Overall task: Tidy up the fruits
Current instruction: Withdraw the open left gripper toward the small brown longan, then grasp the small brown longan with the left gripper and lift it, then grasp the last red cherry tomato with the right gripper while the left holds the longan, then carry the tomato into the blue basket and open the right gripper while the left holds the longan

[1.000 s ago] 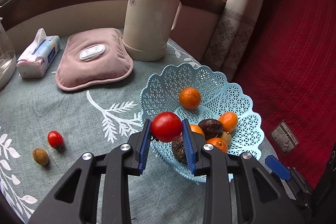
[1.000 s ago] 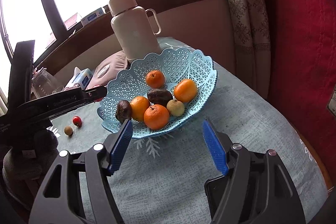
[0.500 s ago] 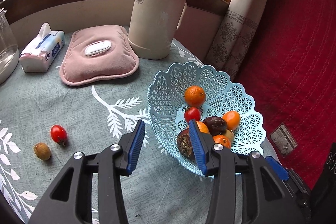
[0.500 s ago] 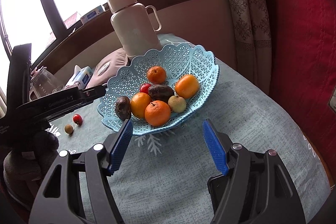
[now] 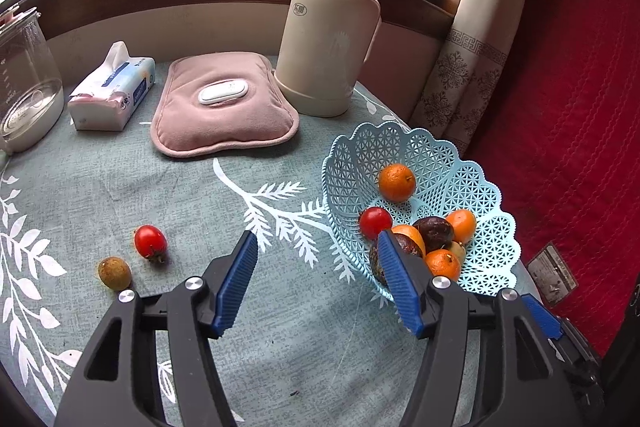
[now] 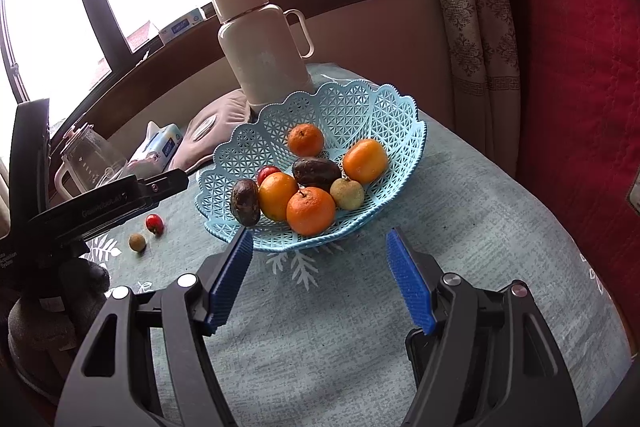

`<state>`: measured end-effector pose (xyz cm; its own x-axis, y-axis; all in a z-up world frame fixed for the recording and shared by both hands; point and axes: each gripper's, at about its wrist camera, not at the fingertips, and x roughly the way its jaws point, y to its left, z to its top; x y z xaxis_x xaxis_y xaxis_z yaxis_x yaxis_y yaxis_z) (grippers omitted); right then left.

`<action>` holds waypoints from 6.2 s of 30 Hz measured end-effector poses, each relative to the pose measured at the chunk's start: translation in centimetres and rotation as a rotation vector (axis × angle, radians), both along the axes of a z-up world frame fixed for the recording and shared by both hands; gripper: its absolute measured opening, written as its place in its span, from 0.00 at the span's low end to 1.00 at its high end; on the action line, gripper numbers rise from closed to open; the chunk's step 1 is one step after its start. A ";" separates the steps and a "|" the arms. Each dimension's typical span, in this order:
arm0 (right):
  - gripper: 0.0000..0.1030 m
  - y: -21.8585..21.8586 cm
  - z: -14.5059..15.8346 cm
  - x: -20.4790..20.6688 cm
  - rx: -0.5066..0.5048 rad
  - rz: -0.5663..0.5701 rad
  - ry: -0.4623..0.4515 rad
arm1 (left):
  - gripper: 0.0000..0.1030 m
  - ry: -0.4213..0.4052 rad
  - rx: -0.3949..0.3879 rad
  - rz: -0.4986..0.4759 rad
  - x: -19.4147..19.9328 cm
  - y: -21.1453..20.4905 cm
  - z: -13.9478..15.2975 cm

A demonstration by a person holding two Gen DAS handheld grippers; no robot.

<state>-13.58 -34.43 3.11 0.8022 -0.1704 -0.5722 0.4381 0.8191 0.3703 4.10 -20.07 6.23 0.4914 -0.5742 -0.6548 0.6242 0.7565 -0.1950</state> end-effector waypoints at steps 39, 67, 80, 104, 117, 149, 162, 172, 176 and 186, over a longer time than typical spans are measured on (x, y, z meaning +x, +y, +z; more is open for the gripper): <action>0.69 6.1 0.1 2.5 -0.002 0.171 0.034 | 0.52 0.054 0.061 0.252 4.7 11.7 -3.8; 0.69 9.5 0.1 6.0 -0.049 0.284 0.101 | 0.28 0.013 0.017 0.292 5.9 13.3 -3.8; 0.69 12.5 0.2 12.3 -0.086 0.410 0.149 | 0.28 -0.036 -0.013 0.421 6.2 16.5 -2.7; 0.53 15.8 -0.9 22.8 -0.207 0.496 0.218 | 0.28 0.015 -0.027 0.477 6.7 17.2 -3.6; 0.28 17.0 -2.4 25.2 -0.234 0.526 0.273 | 0.28 0.044 -0.034 0.502 7.2 17.9 -4.0; 0.26 16.4 1.6 20.2 -0.199 0.468 0.180 | 0.28 0.037 -0.044 0.493 6.7 17.8 -3.6; 0.26 14.2 2.6 17.8 -0.174 0.401 0.161 | 0.28 0.025 -0.050 0.461 6.1 17.1 -3.0; 0.26 10.9 3.3 15.4 -0.156 0.312 0.142 | 0.28 0.012 -0.051 0.434 5.6 16.6 -2.8; 0.26 8.7 3.4 14.0 -0.135 0.256 0.137 | 0.28 0.010 -0.050 0.426 5.4 16.3 -2.8; 0.26 3.0 3.3 10.0 -0.089 0.115 0.141 | 0.28 0.005 -0.039 0.409 5.0 15.7 -2.9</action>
<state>-3.53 -31.47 6.44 0.7322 -0.1378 -0.6670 0.3825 0.8935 0.2354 9.11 -4.36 3.29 0.6811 -0.3569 -0.6394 0.2728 0.9340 -0.2308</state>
